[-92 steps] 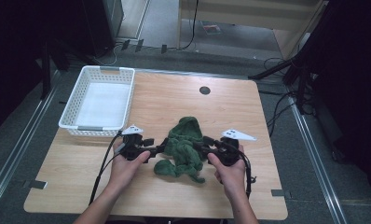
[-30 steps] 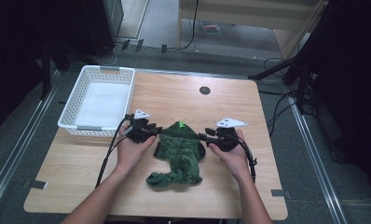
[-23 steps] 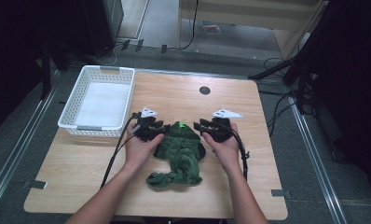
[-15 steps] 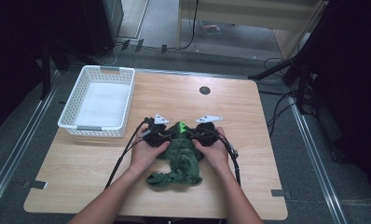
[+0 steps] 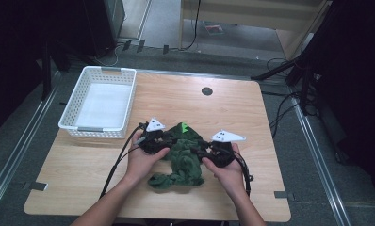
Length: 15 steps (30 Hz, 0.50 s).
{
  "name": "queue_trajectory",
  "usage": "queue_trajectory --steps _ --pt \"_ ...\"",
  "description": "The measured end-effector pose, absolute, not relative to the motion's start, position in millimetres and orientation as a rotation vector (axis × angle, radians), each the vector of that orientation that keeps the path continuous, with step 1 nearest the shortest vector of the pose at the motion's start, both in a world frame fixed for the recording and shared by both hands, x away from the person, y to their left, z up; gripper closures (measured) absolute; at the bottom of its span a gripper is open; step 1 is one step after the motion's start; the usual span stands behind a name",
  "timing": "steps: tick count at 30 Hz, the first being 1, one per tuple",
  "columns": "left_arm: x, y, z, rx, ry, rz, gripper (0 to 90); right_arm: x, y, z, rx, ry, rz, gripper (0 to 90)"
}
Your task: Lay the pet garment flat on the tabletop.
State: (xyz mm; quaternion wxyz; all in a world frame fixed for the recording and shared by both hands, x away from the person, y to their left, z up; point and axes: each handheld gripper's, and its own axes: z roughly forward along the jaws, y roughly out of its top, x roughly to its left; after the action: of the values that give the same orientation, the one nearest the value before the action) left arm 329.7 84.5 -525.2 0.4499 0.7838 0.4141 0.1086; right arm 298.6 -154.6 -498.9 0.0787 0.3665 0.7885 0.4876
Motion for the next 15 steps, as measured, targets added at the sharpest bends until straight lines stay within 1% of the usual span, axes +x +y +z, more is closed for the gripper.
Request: queue_trajectory --steps 2,3,4,5,6,7,8,10,13,15 --pt "329 76 -531 1.976 1.020 0.255 62.9 289 -147 -502 1.075 2.433 1.490 43.5" --pt "330 72 -535 1.988 1.030 0.254 63.7 287 -142 -506 1.068 2.466 1.472 43.2" --pt "331 70 -540 2.005 1.040 0.244 64.6 285 -138 -510 1.064 2.487 1.432 48.3" --pt "332 68 -543 2.021 1.047 0.247 65.7 283 -135 -515 1.040 2.484 1.368 61.4" --pt "331 68 -545 2.018 1.041 0.268 66.6 281 -133 -520 1.037 2.474 1.304 69.3" --pt "331 68 -546 2.020 1.039 0.290 68.6 280 -134 -522 1.056 2.469 1.282 76.6" --pt "331 69 -546 2.022 1.043 0.287 70.4 279 -137 -521 1.074 2.460 1.316 80.7" --pt "332 70 -546 2.028 1.041 0.305 72.5 273 -146 -514 1.091 2.416 1.353 82.8" --pt "337 72 -548 2.004 1.068 0.315 73.7 255 -165 -503 1.091 2.347 1.383 82.4" --pt "340 73 -548 1.990 1.081 0.316 73.5 243 -177 -502 1.097 2.328 1.370 82.1"
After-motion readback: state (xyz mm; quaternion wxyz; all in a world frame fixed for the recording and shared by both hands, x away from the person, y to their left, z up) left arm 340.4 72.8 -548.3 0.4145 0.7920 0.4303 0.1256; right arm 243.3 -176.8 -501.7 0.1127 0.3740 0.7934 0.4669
